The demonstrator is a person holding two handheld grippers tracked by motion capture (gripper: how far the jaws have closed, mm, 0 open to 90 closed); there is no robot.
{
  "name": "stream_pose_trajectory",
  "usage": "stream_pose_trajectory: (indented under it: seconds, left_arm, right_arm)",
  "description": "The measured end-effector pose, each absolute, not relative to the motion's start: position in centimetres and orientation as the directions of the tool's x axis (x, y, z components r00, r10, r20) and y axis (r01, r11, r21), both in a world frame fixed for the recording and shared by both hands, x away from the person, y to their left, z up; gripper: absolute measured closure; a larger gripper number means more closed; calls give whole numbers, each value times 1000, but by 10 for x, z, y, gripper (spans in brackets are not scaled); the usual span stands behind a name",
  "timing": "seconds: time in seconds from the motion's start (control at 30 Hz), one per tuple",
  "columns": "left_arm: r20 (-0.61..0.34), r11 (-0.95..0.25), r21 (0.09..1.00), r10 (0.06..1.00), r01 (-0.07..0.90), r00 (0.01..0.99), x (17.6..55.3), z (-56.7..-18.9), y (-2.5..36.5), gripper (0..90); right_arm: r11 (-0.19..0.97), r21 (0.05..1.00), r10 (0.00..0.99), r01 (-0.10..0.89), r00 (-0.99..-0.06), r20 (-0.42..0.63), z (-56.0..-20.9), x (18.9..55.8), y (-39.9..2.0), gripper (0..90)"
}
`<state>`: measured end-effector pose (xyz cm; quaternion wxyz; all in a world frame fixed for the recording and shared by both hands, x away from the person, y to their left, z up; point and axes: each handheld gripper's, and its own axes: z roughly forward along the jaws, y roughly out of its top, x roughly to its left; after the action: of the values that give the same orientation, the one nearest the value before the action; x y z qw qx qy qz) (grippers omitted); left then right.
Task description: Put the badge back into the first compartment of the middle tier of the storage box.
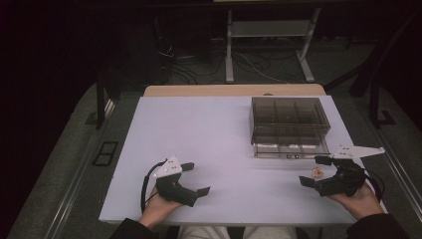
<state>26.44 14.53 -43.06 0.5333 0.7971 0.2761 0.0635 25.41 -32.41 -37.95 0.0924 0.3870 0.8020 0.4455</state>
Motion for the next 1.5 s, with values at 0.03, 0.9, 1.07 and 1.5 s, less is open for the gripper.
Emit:
stream_pose_trajectory:
  seconds: [0.03,0.9,1.07,1.5]
  left_arm:
    - [-193,-279,885,508,373,839,264,-431,145,0]
    - [-210,-262,885,515,386,831,264,-431,148,0]
    - [-212,-260,884,516,388,830,264,-431,148,0]
    - [-221,-256,882,518,396,827,265,-432,148,0]
  right_arm:
    - [304,782,705,544,-680,199,-378,255,-326,1]
    - [316,738,736,597,-645,207,-391,266,-359,1]
    - [316,728,741,608,-637,211,-394,270,-364,1]
    - [362,680,725,638,-651,225,-408,280,-370,1]
